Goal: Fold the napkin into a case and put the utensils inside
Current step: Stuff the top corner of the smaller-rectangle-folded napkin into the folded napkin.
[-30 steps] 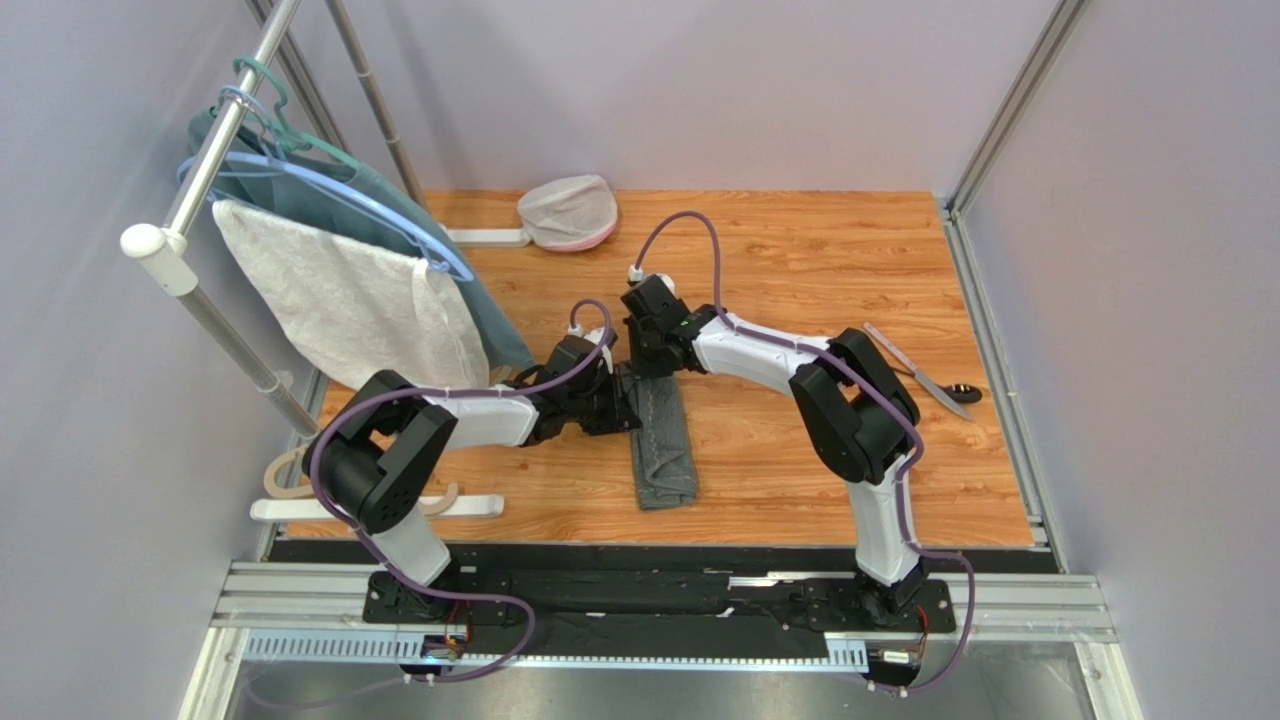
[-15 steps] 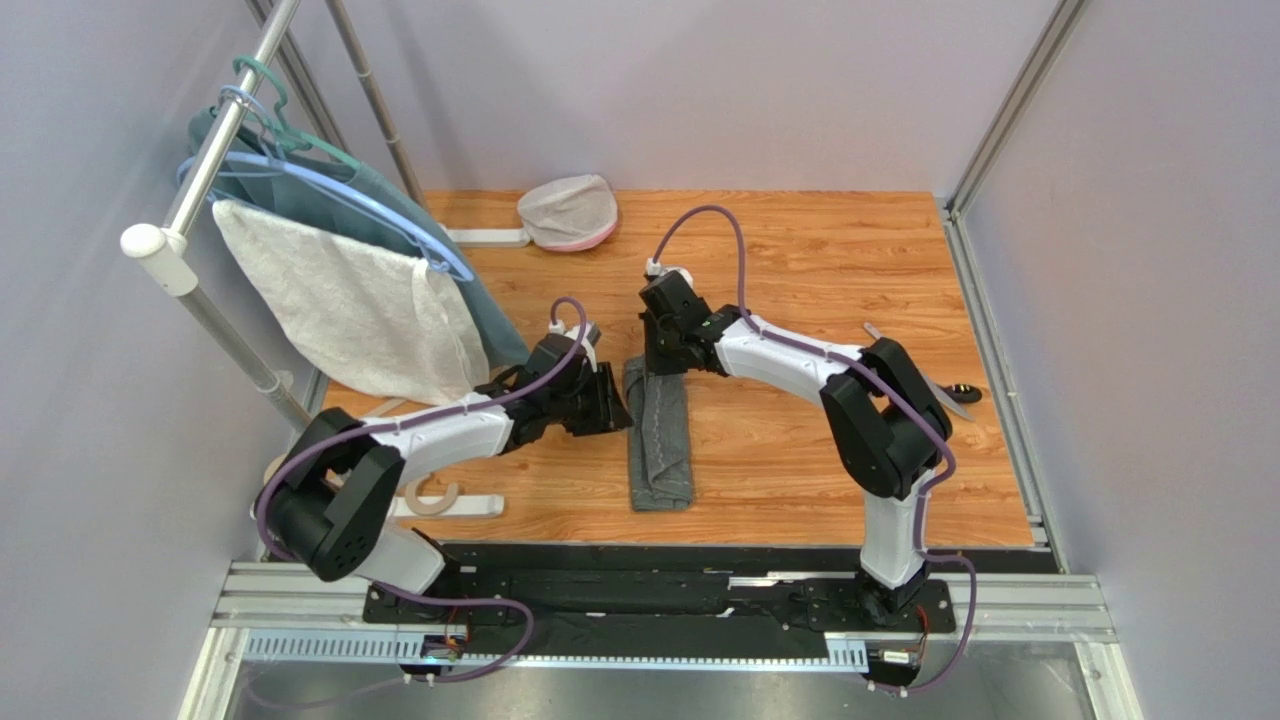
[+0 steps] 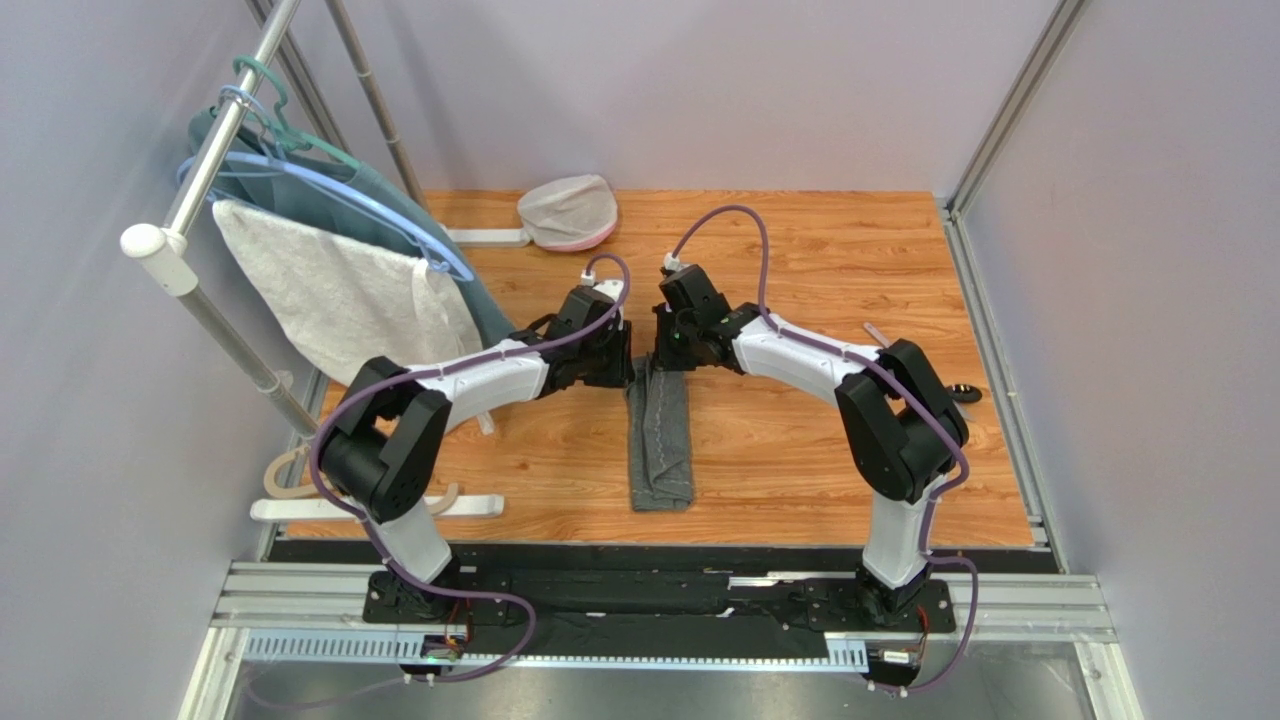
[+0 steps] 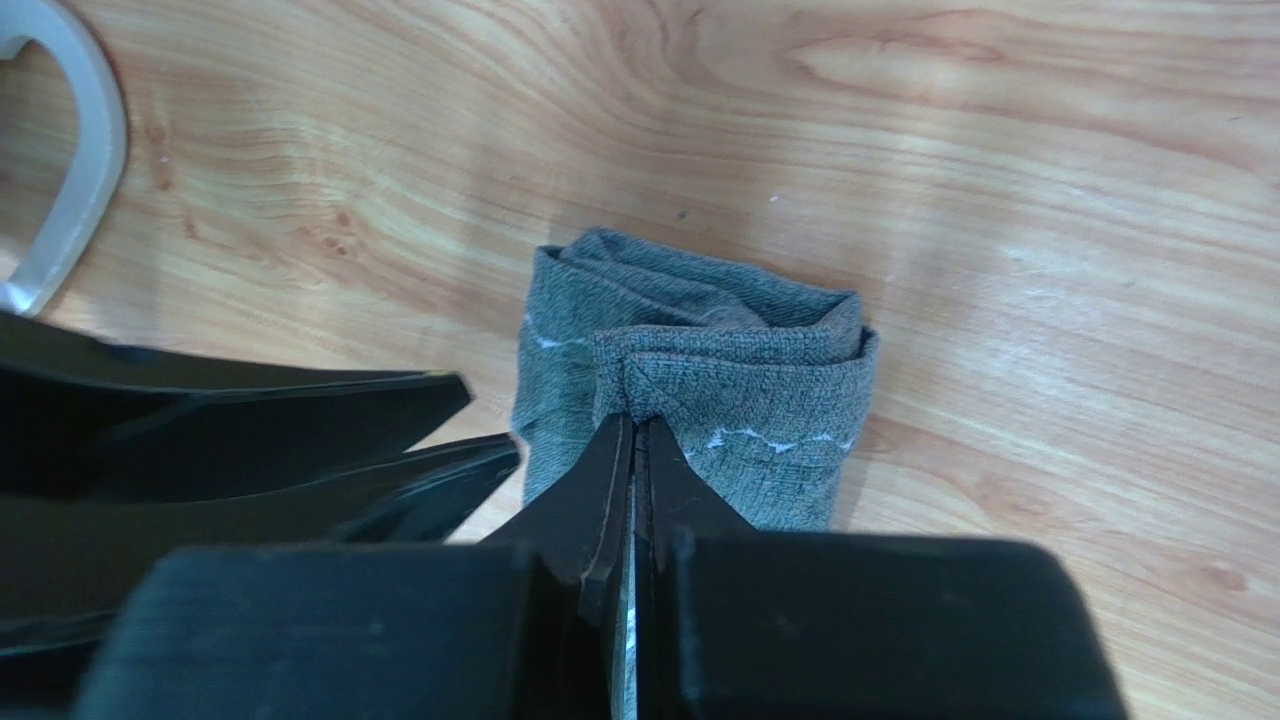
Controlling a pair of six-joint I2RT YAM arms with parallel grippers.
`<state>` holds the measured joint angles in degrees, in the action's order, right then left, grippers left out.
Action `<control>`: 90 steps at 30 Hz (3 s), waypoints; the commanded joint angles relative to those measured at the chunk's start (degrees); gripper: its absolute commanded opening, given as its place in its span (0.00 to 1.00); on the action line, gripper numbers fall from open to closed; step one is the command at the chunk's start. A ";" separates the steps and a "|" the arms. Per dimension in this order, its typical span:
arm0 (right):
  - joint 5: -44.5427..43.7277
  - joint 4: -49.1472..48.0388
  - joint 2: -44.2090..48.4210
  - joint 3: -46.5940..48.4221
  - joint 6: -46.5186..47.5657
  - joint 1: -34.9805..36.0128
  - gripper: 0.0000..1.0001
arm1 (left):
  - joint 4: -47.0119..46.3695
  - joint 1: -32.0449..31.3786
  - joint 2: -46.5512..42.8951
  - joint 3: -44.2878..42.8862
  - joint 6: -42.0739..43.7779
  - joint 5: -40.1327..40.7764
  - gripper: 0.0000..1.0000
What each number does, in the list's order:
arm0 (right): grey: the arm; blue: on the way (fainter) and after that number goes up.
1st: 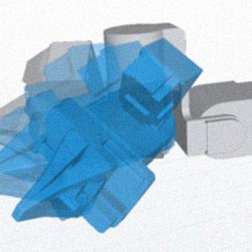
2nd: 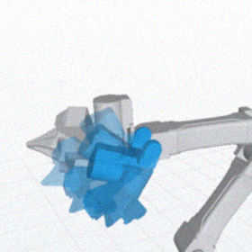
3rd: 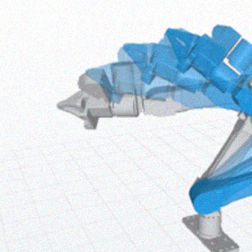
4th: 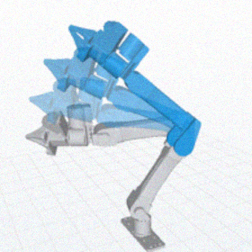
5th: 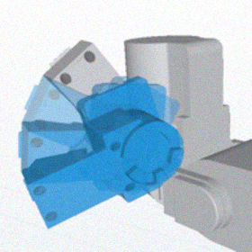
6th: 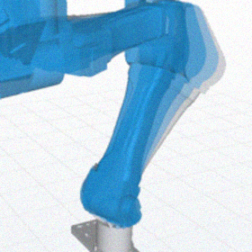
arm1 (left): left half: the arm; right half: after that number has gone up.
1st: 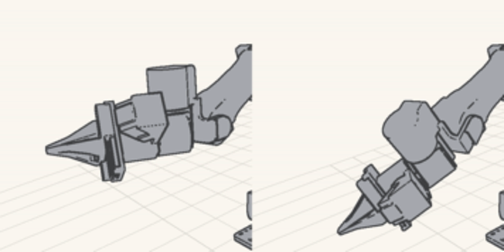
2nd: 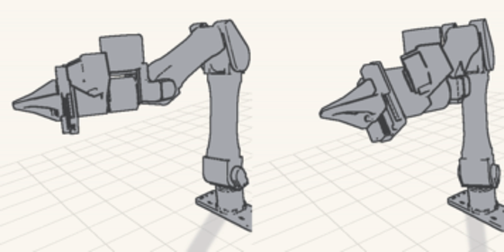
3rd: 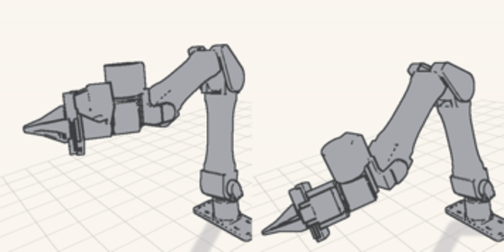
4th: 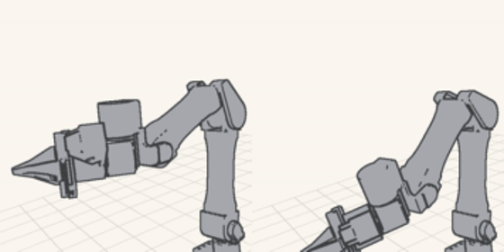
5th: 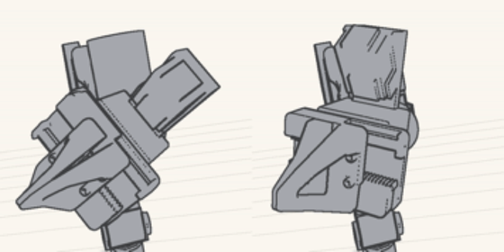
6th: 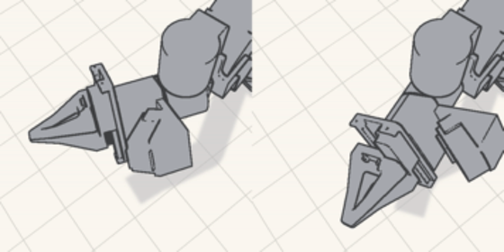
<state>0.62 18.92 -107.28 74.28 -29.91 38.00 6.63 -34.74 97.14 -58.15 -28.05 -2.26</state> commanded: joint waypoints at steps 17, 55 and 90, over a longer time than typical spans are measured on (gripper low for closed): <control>5.70 -3.36 1.82 0.07 -3.66 -0.47 0.00 | 2.77 -2.70 7.71 -7.94 5.20 9.38 0.15; 9.92 -4.15 0.76 -0.98 -2.96 -1.35 0.00 | 0.58 -0.85 4.02 -7.50 1.25 7.19 0.05; 23.28 -57.52 -12.86 -14.17 -39.36 -7.85 0.00 | -1.65 -0.33 2.78 -0.47 -1.83 1.91 0.01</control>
<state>24.21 -30.28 -119.48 57.95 -65.56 30.98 1.89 -35.05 99.02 -56.88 -29.28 -0.32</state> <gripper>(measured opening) 0.008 0.018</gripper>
